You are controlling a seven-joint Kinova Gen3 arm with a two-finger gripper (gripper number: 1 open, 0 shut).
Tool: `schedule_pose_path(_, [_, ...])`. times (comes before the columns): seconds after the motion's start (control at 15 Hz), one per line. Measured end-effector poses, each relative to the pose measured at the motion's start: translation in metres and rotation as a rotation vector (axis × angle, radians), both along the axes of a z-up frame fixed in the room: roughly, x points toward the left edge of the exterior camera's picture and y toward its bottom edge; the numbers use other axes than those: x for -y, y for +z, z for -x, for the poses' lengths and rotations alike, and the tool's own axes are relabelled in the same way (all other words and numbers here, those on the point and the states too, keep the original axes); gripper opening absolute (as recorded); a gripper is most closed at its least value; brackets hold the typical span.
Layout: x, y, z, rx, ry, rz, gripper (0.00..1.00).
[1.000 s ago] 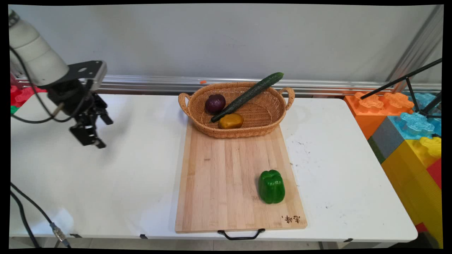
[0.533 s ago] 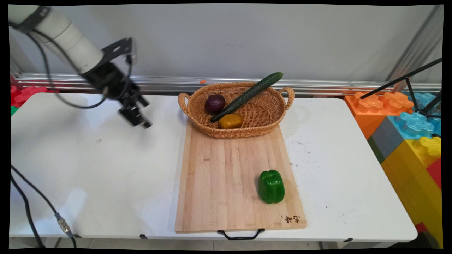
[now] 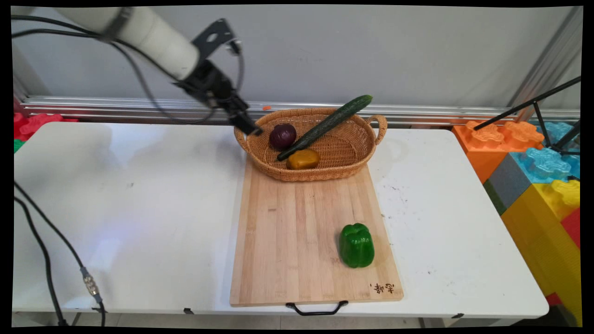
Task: Pick up the cucumber from the vegetable basket
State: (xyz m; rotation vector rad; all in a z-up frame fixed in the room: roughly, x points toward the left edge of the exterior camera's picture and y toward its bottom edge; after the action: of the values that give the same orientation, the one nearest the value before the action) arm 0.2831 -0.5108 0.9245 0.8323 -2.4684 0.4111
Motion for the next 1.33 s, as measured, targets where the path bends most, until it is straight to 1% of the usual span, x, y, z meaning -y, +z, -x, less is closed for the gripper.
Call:
schedule_pose_path(0.2, [0.023, -0.009, 0.048, -0.012, 0.047, 0.054, 1.00])
schedule_pose_path(0.33, [0.038, -0.015, 0.076, -0.006, 0.083, 0.091, 1.00])
schedule_pose_path(0.6, [0.069, -0.035, 0.119, 0.017, 0.146, 0.144, 1.00])
schedule_pose_path(0.73, [0.083, -0.049, 0.135, 0.026, 0.164, 0.151, 1.00])
schedule_pose_path(1.0, [0.109, -0.080, 0.164, 0.044, 0.170, 0.149, 1.00])
schedule_pose_path(1.33, [0.134, -0.113, 0.183, 0.062, 0.169, 0.146, 1.00])
